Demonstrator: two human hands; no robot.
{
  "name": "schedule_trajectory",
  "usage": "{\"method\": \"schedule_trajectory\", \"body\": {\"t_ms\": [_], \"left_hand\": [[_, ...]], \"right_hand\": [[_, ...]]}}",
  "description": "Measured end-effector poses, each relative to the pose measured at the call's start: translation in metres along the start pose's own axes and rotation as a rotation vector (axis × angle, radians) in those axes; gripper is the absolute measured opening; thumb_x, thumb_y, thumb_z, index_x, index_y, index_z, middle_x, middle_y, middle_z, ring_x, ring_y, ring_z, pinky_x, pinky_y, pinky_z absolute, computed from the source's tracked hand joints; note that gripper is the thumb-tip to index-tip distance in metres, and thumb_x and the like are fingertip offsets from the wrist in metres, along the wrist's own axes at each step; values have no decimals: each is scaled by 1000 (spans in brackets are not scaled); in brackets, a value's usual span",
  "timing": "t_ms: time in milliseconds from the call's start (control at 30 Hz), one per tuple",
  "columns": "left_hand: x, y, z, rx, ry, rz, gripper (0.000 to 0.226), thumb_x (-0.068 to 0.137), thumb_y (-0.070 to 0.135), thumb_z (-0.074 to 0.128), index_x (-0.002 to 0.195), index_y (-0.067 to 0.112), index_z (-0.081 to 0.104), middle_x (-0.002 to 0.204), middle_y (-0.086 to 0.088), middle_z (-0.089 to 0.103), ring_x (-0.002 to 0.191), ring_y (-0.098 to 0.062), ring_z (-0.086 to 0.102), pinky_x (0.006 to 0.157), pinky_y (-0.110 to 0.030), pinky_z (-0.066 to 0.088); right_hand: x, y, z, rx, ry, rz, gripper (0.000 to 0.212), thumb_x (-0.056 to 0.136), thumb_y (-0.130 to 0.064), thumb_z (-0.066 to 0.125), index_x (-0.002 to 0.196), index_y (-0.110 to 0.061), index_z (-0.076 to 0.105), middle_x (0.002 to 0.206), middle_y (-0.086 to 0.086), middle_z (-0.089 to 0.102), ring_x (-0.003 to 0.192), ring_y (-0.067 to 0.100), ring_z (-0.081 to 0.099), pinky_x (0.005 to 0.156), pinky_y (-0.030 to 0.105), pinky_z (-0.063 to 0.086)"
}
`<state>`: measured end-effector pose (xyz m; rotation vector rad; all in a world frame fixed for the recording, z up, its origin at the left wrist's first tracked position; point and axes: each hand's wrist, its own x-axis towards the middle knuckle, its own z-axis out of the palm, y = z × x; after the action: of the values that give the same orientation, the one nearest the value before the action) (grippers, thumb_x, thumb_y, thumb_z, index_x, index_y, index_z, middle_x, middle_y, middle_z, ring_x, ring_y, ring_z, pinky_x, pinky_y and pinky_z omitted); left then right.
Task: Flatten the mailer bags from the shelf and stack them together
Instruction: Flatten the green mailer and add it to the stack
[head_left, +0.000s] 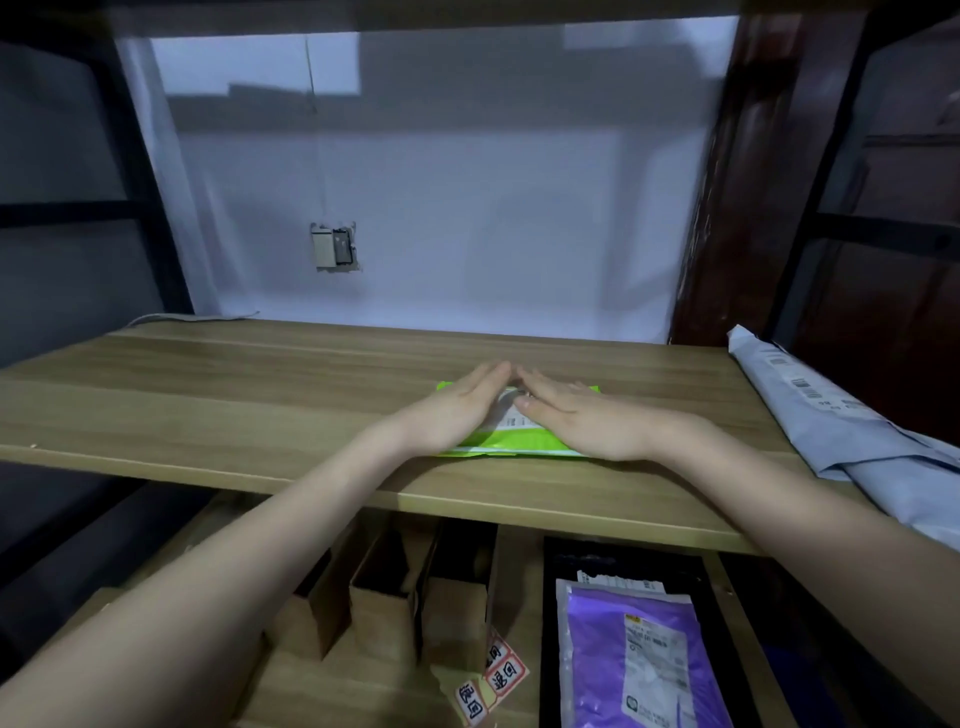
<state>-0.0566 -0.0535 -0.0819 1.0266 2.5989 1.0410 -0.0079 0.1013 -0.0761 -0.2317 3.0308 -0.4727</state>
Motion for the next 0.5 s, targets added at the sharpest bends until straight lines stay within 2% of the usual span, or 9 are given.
{"method": "schedule_trajectory", "body": {"t_ms": [33,100,167,200,300,367,433,500], "left_hand": [[-5,1,-2,-13,34,-2,46,104,31,20,147,14,29,143,15,27,133,3,20,89,9,8],[-12,-3,-5,58,101,2,54,102,35,32,149,13,19,155,5,22,142,-8,20,103,-7,11],[-20,-6,-5,151,117,-10,66,97,39,42,151,12,14,158,-4,20,143,-15,23,113,-23,17],[-24,-7,-5,150,107,-34,70,96,40,46,151,12,14,157,-4,21,143,-16,25,113,-25,20],[-38,-2,-2,135,95,-56,71,91,41,56,147,12,24,150,1,37,137,-15,36,105,-20,27],[-45,2,5,145,98,-36,59,89,40,61,139,16,41,136,2,52,125,-17,49,101,-24,36],[-50,10,14,52,151,-11,51,81,41,70,125,19,55,119,0,63,112,-19,59,97,-30,45],[-55,21,24,-88,219,5,53,68,40,79,113,21,57,105,-3,67,97,-22,65,88,-35,51]], "right_hand": [[-6,-1,-2,42,0,-4,56,101,-42,15,151,-23,0,159,-1,0,147,14,0,118,29,-1],[-22,-1,-6,94,5,-3,53,101,-42,18,150,-29,3,159,-4,10,147,15,11,117,26,7],[-40,-3,-12,52,1,-2,54,101,-38,25,150,-30,6,156,0,25,142,19,24,107,22,18],[-48,-3,-14,18,5,-4,55,100,-36,30,150,-28,10,153,2,31,139,20,30,101,20,23],[-72,-4,-19,-16,46,-13,58,95,-39,46,146,-26,24,145,4,43,124,17,42,96,24,31],[-85,-2,-21,-16,77,-6,62,88,-45,55,142,-27,30,141,3,47,126,18,43,106,34,32],[-99,0,-21,-17,116,4,68,81,-49,63,138,-27,34,132,-2,51,127,17,42,108,42,31],[-113,-1,-20,-8,154,-3,74,74,-47,71,134,-23,36,115,-9,47,118,12,43,104,38,34]]}}
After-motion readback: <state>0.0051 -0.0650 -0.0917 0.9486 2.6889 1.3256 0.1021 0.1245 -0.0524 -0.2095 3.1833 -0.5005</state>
